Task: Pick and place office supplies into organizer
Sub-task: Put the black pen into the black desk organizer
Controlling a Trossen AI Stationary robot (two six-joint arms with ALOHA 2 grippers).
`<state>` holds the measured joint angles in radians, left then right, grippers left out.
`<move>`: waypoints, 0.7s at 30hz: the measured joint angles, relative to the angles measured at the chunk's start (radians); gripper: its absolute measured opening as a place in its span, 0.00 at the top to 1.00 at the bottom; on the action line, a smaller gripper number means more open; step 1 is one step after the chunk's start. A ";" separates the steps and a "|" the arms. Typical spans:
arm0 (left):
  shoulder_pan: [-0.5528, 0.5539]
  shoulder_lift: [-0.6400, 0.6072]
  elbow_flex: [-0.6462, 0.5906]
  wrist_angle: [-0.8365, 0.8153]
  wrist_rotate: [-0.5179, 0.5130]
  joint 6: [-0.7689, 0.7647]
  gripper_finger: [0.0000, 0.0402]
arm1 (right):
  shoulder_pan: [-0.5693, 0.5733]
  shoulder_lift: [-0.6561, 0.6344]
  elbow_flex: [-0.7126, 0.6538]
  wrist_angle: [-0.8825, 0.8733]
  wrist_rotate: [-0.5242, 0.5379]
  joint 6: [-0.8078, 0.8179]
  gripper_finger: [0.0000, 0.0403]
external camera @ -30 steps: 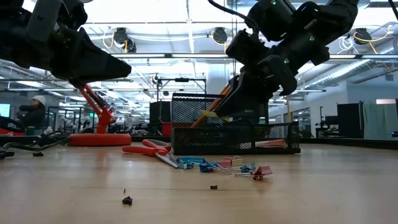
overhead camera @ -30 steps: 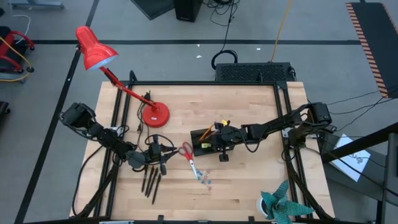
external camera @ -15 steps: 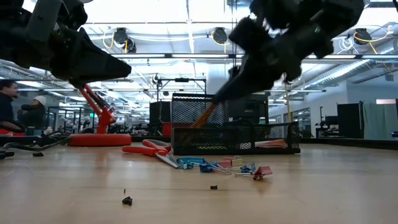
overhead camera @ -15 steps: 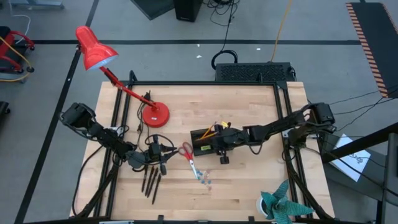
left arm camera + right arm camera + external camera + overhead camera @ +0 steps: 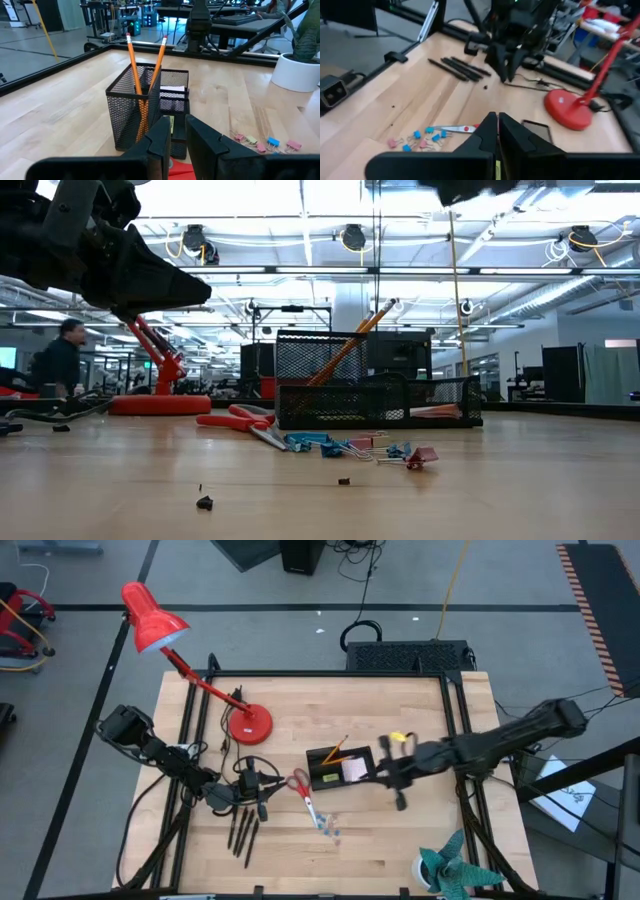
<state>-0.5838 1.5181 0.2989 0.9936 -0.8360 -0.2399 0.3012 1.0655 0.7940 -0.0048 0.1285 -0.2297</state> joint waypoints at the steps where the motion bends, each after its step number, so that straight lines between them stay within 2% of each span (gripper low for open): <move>1: 0.000 0.000 0.000 0.000 0.000 -0.002 0.83 | 0.012 -0.042 0.000 -0.035 0.026 0.004 0.97; 4: 0.000 0.000 0.000 0.000 0.000 -0.004 0.83 | 0.058 -0.159 -0.010 -0.137 0.140 0.051 0.99; 7: 0.000 0.000 0.000 -0.001 0.000 -0.004 0.83 | 0.099 -0.255 -0.083 -0.137 0.210 0.081 0.99; 11: 0.000 0.000 0.000 -0.001 0.003 -0.018 0.83 | 0.110 -0.346 -0.231 -0.039 0.200 0.089 1.00; 14: 0.000 0.000 0.000 -0.001 0.032 -0.039 0.83 | 0.090 -0.402 -0.329 0.087 0.149 0.067 1.00; 21: 0.000 0.000 0.000 -0.002 0.051 -0.066 0.83 | 0.018 -0.507 -0.373 0.092 0.046 0.060 1.00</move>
<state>-0.5838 1.5181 0.2989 0.9917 -0.7853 -0.3057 0.3190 0.5583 0.4207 0.0871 0.1749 -0.1693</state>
